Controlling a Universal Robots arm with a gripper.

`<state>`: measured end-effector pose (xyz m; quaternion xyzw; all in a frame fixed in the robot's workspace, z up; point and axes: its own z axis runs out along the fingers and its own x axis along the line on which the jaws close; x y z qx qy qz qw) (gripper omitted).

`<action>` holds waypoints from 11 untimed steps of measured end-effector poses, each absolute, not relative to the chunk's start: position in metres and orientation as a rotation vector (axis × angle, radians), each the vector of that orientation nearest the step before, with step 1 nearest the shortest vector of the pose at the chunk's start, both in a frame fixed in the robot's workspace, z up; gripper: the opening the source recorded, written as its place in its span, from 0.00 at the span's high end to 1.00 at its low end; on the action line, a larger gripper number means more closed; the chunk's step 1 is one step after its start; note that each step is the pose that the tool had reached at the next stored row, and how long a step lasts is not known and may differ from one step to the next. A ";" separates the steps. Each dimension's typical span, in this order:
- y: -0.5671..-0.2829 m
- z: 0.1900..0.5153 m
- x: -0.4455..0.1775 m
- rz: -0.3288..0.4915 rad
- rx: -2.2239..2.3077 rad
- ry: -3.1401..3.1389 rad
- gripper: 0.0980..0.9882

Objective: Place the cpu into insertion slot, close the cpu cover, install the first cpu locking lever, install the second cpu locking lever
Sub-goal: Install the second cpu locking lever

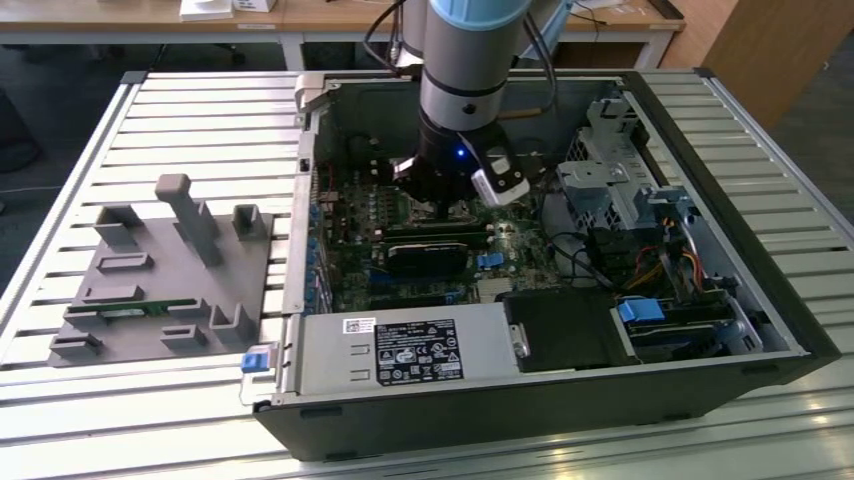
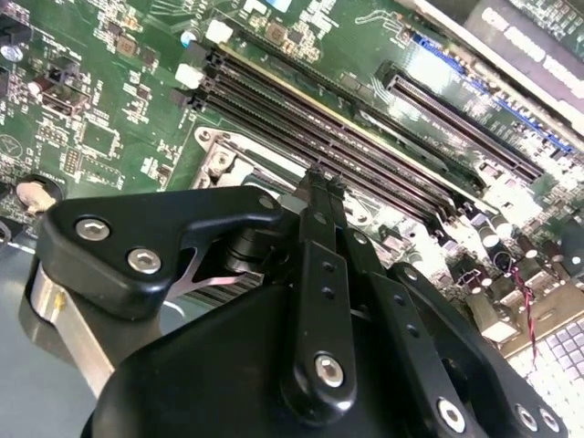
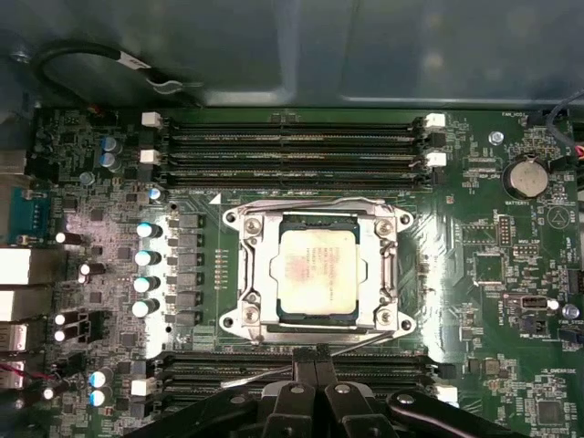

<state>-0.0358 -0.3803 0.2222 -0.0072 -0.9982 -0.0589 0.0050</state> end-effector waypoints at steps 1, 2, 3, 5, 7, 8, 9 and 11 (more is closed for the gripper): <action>-0.381 0.222 -0.036 -0.191 -0.023 -3.126 0.99; -0.381 0.222 -0.037 -0.201 -0.022 -3.125 0.99; -0.382 0.222 -0.038 -0.212 -0.022 -3.124 0.99; -0.384 0.222 -0.039 -0.226 -0.022 -3.123 0.99; -0.386 0.222 -0.042 -0.229 -0.022 -3.123 0.99; -0.387 0.222 -0.044 -0.231 -0.022 -3.123 0.99; -0.388 0.222 -0.045 -0.234 -0.022 -3.123 0.99; -0.389 0.222 -0.047 -0.241 -0.022 -3.122 0.99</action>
